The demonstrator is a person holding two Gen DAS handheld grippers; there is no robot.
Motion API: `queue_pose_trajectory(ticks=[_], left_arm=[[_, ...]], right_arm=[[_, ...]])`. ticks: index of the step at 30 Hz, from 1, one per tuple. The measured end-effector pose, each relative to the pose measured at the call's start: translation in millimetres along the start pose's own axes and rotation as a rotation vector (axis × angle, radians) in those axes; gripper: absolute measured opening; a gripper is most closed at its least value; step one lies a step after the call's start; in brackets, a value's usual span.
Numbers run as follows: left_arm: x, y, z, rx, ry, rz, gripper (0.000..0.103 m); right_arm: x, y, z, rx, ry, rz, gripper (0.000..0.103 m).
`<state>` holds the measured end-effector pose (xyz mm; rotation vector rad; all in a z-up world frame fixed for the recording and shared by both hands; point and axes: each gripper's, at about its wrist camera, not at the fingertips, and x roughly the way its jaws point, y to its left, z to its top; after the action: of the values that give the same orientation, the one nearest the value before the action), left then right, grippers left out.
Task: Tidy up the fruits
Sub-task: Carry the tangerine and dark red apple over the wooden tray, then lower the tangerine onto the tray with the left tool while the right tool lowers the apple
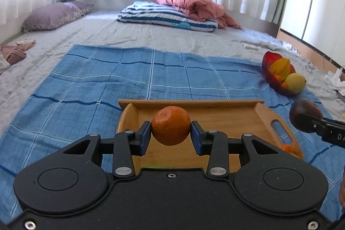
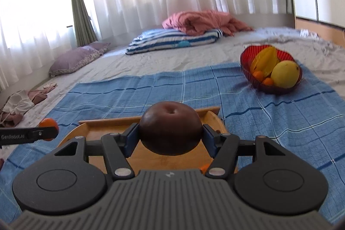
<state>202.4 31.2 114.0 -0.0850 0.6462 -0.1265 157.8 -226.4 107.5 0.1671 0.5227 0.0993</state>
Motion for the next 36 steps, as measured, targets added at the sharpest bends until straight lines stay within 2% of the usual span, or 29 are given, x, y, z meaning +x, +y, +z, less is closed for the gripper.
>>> queue_pose_trajectory(ticks=[5, 10, 13, 22, 28, 36], left_arm=[[44.1, 13.5, 15.8, -0.078, 0.096, -0.031, 0.037], [82.8, 18.0, 20.8, -0.079, 0.141, 0.005, 0.037], [101.7, 17.6, 23.0, -0.066, 0.162, 0.027, 0.037], [139.7, 20.6, 28.6, -0.057, 0.196, 0.059, 0.037], [151.1, 23.8, 25.5, -0.048, 0.214, 0.073, 0.037], [156.5, 21.8, 22.8, -0.033, 0.22, 0.089, 0.037]], right_arm=[[44.1, -11.0, 18.5, 0.007, 0.089, -0.018, 0.065], [89.5, -17.0, 24.3, 0.037, 0.183, -0.017, 0.065], [109.2, -14.5, 25.3, 0.023, 0.208, -0.037, 0.065], [147.4, -3.7, 26.9, -0.025, 0.239, -0.106, 0.065], [157.2, -4.1, 23.5, -0.033, 0.247, -0.139, 0.064], [158.6, -3.1, 20.9, -0.04, 0.249, -0.137, 0.065]])
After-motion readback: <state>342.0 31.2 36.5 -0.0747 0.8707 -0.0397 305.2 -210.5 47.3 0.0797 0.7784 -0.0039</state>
